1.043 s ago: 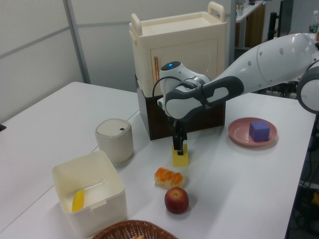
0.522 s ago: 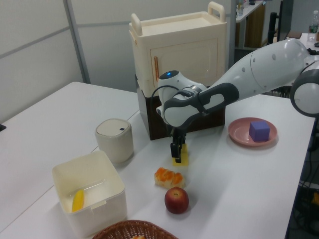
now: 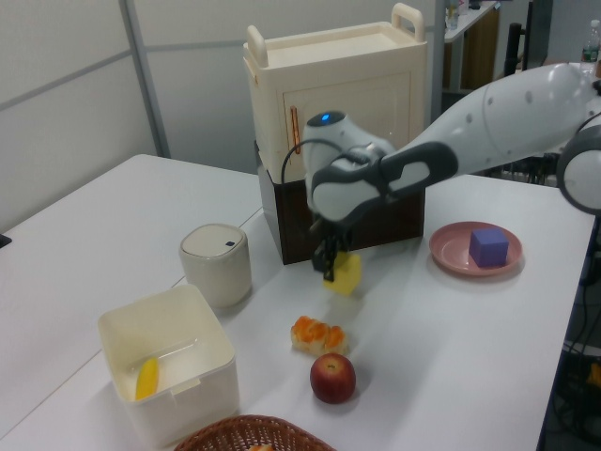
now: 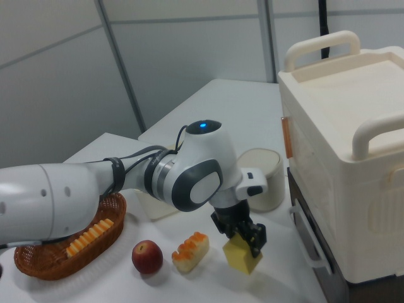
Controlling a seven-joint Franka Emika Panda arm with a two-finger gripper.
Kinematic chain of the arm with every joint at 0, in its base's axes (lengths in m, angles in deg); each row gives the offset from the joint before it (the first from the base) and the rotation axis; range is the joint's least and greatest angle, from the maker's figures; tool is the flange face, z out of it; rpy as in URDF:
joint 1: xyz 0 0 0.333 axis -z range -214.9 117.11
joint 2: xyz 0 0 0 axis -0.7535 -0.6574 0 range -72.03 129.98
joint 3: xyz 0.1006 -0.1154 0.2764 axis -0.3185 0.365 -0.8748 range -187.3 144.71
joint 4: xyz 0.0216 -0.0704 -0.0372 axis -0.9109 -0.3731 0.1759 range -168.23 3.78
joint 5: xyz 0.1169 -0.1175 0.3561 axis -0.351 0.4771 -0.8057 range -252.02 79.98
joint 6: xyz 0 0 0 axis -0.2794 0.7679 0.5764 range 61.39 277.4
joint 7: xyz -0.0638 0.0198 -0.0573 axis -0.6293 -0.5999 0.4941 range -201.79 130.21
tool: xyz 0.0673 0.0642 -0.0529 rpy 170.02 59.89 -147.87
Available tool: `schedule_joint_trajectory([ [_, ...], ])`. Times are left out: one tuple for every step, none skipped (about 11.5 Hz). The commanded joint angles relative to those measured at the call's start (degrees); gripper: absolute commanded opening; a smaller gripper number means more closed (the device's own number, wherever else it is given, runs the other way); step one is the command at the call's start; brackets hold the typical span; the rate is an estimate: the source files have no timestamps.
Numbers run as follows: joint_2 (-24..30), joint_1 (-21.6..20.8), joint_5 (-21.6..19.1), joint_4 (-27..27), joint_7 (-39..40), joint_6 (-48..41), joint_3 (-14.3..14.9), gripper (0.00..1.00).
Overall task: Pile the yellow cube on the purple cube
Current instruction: 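Lift the yellow cube and carry it over the purple cube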
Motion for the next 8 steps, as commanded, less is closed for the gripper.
schedule_joint_trajectory([
  [5.89,4.34,-0.11,-2.56,6.23,-5.54,0.23,0.38],
  [7.3,6.79,-0.11,-2.56,9.83,-7.83,0.23,0.38],
  [8.53,9.25,-0.11,-2.56,13.61,-9.59,0.23,0.38],
  [9.15,11.8,-0.11,-2.64,17.91,-11.0,0.23,0.38],
  [9.85,14.44,-0.11,-2.82,22.39,-11.97,0.23,0.38],
  [10.38,17.34,-0.11,-3.86,27.22,-12.68,0.23,0.38],
  [11.43,19.54,-0.11,-5.44,31.8,-12.69,0.23,0.38],
  [11.7,22.26,-0.11,-5.98,36.37,-12.86,0.23,0.38],
])
